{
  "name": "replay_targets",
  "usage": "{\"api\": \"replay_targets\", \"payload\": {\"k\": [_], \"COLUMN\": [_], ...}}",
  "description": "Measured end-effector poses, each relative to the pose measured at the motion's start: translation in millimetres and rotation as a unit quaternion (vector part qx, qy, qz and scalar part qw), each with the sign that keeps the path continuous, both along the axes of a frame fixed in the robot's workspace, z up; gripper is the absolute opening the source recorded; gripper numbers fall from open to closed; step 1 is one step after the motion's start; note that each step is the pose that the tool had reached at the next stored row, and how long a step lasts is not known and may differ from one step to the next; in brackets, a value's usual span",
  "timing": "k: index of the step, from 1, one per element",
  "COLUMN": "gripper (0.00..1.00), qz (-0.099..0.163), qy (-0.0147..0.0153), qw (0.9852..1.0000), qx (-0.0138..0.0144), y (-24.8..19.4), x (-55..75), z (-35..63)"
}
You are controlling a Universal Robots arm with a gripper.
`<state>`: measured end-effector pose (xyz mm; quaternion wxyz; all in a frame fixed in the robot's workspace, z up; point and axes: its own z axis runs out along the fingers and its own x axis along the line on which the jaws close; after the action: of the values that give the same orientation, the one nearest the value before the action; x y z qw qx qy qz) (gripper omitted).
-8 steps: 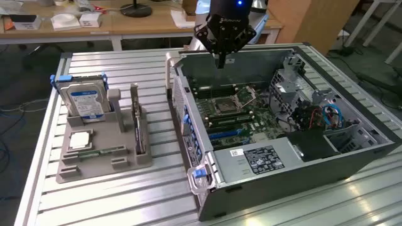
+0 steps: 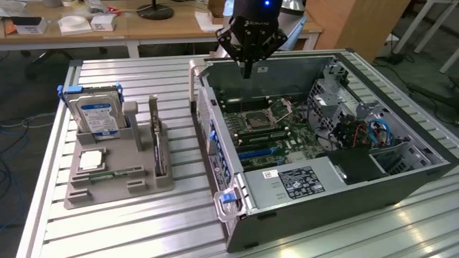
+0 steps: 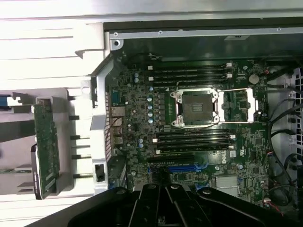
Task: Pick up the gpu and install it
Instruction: 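Reach for the gpu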
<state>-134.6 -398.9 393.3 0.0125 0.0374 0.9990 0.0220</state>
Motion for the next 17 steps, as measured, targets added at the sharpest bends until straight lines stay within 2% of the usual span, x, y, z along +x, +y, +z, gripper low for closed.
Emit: {"api": "replay_targets", "payload": {"k": [6, 17], "gripper": [0.10, 0.10], "qz": [0.000, 0.000], "qy": [0.0004, 0.0015], "qw": [1.0000, 1.0000], "qx": [0.0001, 0.0000], "y": [0.0, 0.0], "x": [-15.6, -51.7], "z": [-0.7, -2.3]}}
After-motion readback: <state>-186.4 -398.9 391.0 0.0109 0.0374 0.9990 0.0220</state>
